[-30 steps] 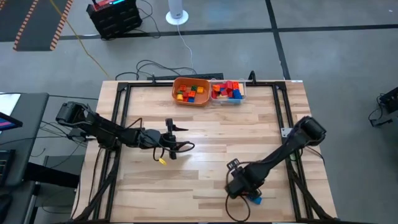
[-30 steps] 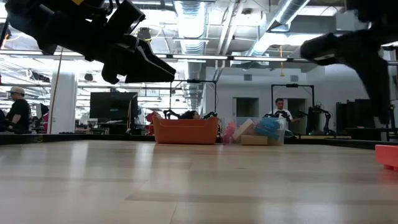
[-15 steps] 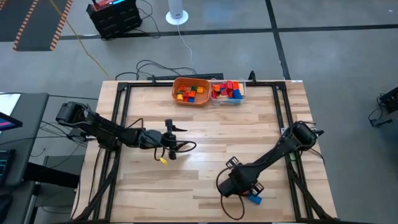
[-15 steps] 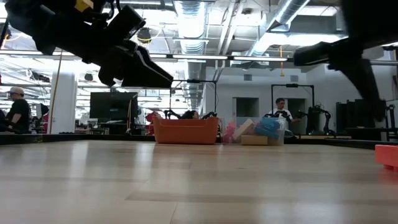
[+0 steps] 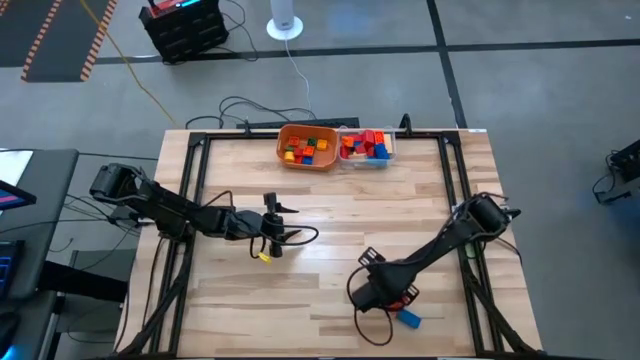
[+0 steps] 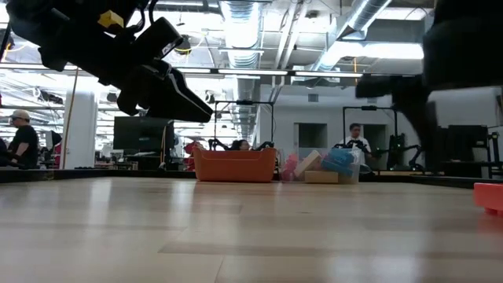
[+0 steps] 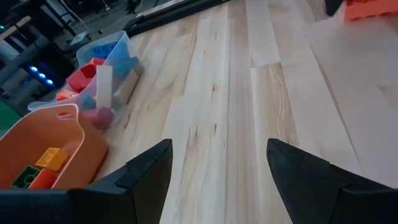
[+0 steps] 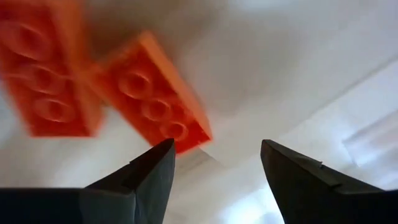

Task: Sort blocks by size
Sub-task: Put the top orange game piece into the transparent bin

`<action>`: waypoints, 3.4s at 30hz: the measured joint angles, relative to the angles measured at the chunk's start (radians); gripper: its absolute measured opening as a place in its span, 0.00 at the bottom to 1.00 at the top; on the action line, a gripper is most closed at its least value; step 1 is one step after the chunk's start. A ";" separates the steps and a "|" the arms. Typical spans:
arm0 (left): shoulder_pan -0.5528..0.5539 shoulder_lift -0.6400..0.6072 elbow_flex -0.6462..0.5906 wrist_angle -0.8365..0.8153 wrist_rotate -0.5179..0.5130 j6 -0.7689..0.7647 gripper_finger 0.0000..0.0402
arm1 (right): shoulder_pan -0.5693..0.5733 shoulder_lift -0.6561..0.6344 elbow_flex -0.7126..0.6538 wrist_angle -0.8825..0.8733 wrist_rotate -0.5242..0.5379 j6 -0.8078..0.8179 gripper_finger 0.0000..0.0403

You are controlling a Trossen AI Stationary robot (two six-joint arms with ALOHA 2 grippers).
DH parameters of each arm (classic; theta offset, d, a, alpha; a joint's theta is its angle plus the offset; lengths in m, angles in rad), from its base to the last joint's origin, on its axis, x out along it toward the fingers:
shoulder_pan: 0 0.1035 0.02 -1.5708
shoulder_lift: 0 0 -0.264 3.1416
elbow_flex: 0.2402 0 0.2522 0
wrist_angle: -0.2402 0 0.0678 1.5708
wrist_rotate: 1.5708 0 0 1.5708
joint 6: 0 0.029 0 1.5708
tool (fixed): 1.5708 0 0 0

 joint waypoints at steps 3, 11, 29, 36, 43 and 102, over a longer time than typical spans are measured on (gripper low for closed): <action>0.000 0.000 0.000 0.000 0.000 0.004 0.63 | -0.034 -0.001 -0.032 0.024 0.040 0.004 0.67; 0.000 0.000 0.000 0.014 -0.007 0.032 0.63 | -0.143 -0.005 -0.047 -0.065 0.429 0.142 0.67; -0.001 0.000 0.000 0.005 -0.009 0.022 0.63 | -0.256 -0.098 -0.042 0.162 0.180 -0.426 0.67; -0.002 0.000 0.000 -0.017 -0.010 0.011 0.63 | -0.292 -0.098 -0.044 0.193 0.155 -0.597 0.67; -0.002 0.000 0.000 -0.042 -0.010 -0.004 0.63 | -0.314 -0.085 -0.103 0.236 0.143 -0.724 0.67; 0.006 0.000 0.000 0.013 -0.089 0.011 0.63 | -1.146 -0.236 -0.178 0.835 -0.125 -0.155 0.41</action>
